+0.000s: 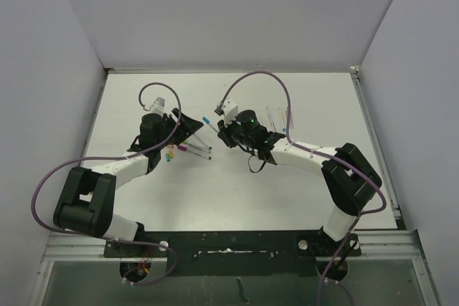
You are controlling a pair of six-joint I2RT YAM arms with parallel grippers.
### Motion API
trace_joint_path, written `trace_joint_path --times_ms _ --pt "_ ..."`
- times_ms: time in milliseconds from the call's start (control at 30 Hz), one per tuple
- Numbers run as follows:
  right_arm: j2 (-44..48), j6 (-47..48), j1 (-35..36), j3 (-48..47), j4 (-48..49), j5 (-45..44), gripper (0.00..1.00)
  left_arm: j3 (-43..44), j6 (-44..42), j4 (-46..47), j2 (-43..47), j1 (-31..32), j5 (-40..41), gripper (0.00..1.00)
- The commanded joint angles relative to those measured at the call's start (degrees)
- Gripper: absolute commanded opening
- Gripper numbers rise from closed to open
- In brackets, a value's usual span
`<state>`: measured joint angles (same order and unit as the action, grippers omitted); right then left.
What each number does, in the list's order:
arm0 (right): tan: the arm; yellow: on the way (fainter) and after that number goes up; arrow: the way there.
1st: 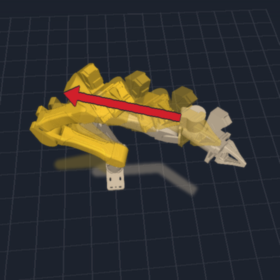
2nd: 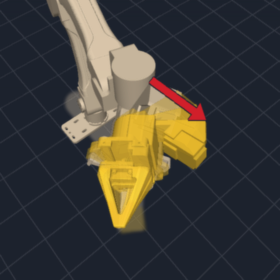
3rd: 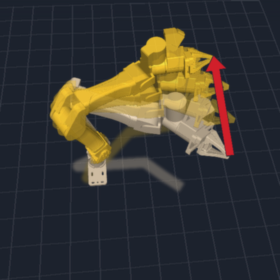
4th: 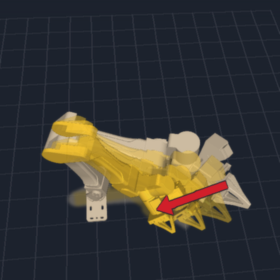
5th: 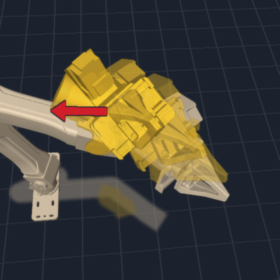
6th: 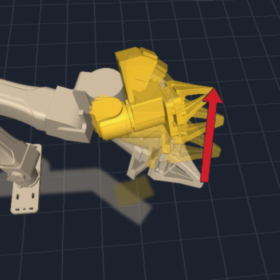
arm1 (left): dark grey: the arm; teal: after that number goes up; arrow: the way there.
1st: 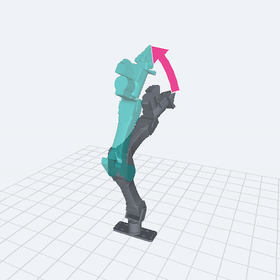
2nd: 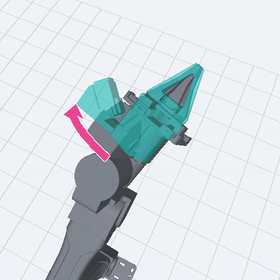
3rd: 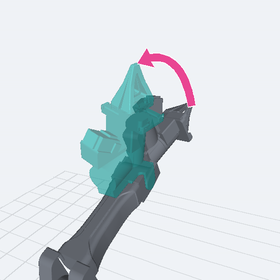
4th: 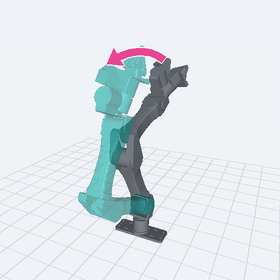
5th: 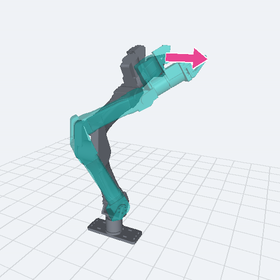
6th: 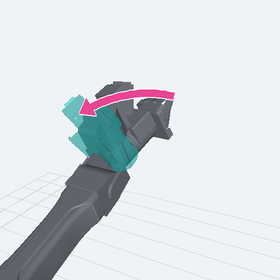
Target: Open the pen caps
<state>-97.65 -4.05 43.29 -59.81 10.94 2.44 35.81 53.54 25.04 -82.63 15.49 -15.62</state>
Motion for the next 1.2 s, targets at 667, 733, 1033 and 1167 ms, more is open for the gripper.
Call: trace_joint_path --times_ms 667,733,1033,1167 --pt "3.43 -1.49 3.23 0.16 4.01 2.79 0.00 4.02 1.99 10.13 -5.11 3.94 3.22 0.29" --pt "3.34 -1.51 3.29 0.13 4.01 2.84 0.00 3.94 2.09 10.36 -5.09 3.94 3.07 0.21" --pt "2.37 -1.15 3.32 -1.59 2.46 2.66 0.37 3.91 2.27 10.30 -5.19 4.30 1.89 0.00" --pt "1.32 -0.90 3.29 -2.68 2.25 2.74 0.49 3.34 2.27 10.21 -4.25 5.26 2.03 0.00"
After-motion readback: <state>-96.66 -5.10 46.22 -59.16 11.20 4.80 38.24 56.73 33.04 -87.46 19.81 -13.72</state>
